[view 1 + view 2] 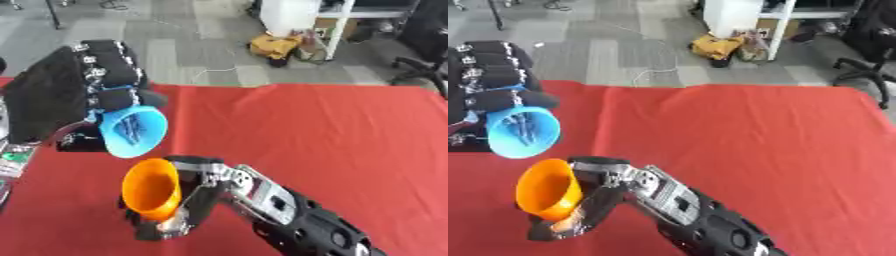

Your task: Pour the contents of one cup into another cup.

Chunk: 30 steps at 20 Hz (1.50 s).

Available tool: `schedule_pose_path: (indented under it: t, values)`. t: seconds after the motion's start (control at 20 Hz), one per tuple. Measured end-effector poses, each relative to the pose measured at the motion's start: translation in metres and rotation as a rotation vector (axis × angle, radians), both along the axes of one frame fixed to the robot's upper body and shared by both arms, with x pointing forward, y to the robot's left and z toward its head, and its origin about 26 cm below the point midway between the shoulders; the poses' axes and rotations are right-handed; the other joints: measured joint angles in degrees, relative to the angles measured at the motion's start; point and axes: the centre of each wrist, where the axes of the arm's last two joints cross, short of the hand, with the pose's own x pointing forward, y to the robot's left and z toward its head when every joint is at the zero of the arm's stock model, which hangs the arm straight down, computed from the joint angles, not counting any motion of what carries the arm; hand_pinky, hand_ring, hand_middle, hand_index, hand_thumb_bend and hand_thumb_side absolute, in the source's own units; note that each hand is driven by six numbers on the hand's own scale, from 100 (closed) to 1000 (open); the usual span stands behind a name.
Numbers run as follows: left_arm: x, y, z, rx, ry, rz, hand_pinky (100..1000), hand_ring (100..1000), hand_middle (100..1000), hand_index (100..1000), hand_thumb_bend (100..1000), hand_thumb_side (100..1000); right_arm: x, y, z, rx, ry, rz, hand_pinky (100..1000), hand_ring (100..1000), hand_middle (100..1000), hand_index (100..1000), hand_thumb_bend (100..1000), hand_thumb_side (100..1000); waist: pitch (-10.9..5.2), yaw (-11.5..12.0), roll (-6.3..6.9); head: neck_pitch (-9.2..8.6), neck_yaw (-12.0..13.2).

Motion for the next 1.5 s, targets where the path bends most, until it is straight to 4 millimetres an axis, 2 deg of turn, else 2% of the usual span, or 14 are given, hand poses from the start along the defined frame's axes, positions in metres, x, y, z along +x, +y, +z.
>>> schedule_pose_path:
  t: [1.5]
  values:
    - [-0.0025,-0.0008,0.0016,0.002,-0.065,0.038,543,417,406,650,663,100,0.0009,-0.0034,-0.0026,-0.009,0.006,-0.008,726,550,418,668,343,100,-0.1,0.1,0.34,0.01,-0.3]
